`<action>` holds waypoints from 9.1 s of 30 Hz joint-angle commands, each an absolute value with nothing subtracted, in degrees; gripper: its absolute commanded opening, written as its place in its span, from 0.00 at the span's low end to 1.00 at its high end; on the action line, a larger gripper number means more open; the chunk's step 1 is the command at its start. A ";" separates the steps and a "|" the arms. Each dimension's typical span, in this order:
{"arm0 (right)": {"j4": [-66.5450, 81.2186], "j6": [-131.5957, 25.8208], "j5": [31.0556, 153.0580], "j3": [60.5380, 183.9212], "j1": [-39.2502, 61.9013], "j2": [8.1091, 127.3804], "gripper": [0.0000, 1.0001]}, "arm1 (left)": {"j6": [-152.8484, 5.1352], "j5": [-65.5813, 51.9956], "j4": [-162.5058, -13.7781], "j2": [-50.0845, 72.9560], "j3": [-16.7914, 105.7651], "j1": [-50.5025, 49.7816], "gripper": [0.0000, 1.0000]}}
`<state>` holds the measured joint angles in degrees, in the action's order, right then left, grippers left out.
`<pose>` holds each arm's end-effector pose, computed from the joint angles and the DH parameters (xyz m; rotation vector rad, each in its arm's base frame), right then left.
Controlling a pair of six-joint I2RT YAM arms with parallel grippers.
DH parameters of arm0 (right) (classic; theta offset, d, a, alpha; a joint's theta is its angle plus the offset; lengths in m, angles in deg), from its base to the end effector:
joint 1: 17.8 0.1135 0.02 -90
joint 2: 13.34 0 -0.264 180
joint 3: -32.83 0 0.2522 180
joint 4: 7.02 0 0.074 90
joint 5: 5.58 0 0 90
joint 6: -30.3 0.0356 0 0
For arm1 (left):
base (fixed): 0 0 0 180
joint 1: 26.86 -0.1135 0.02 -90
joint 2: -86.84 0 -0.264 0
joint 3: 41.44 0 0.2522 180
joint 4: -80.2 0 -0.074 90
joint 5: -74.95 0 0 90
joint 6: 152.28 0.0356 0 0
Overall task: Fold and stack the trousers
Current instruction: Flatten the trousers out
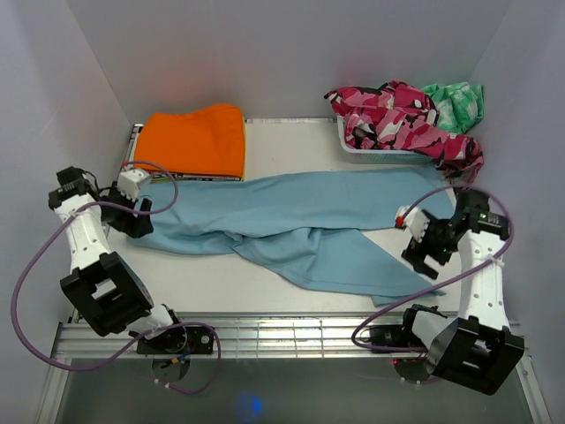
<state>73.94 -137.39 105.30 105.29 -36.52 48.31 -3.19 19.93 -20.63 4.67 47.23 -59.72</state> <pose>0.1734 -0.0454 0.2922 -1.3750 2.2587 -0.0202 0.2340 0.1268 0.3051 0.6804 2.3942 -0.2720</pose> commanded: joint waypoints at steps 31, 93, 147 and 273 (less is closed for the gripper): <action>51.47 -125.80 90.39 82.36 -15.25 48.98 0.08 | 8.05 12.01 -45.34 25.24 4.13 -52.26 0.89; 62.29 -140.13 94.35 99.86 -30.19 46.86 0.08 | 14.33 33.21 -19.86 9.58 38.78 -62.99 0.46; 47.27 -116.83 91.54 126.84 -24.92 94.07 0.08 | -28.35 20.80 -41.04 -28.23 73.84 -45.22 0.87; 56.58 -83.00 94.80 102.86 -20.35 75.52 0.57 | -14.29 7.19 -36.28 1.06 26.11 -51.21 0.93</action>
<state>60.21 -88.54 96.69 105.23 -21.33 74.85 -13.48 9.52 -31.82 -1.47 28.02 -51.44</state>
